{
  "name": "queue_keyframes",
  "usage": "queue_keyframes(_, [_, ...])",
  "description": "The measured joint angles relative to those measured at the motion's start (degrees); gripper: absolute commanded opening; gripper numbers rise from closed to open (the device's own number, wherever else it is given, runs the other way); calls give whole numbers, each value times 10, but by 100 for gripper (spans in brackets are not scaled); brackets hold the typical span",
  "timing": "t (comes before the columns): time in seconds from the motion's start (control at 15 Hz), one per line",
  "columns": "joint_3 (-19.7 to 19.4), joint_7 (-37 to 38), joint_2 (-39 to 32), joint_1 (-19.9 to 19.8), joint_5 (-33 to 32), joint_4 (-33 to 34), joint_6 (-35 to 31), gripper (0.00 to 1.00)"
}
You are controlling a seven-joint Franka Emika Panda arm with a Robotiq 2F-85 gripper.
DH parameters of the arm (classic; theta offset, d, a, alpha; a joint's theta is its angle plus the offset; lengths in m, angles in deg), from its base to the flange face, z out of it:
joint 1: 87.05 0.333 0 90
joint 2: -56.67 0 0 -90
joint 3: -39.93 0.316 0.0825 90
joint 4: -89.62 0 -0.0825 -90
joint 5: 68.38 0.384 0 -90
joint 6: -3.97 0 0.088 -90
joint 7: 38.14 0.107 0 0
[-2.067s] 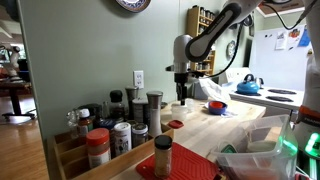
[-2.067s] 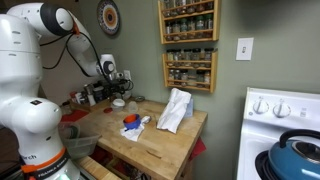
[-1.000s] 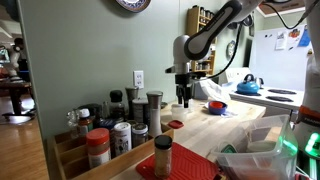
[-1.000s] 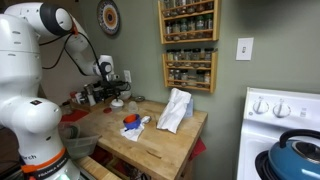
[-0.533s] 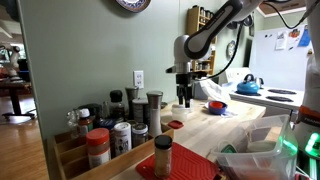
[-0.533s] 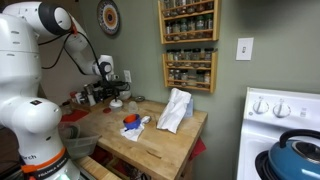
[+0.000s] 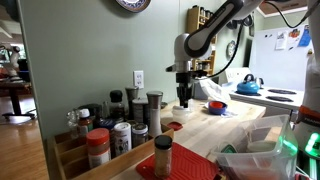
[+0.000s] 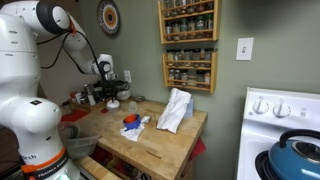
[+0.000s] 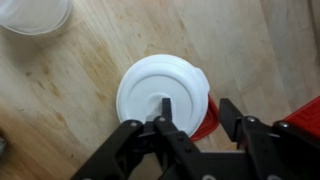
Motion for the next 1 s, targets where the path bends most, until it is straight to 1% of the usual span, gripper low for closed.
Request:
queue_keyframes(0.13, [2,-2,3,0,4,-4,0,91])
queue_keyframes(0.2, [3,-2,4,0,4,-6,0,99])
queue_keyframes(0.73, [6,6,4,3,4,-9,0,100])
queue_keyframes(1.0, [4,28,10,3,3,-9,-4,100])
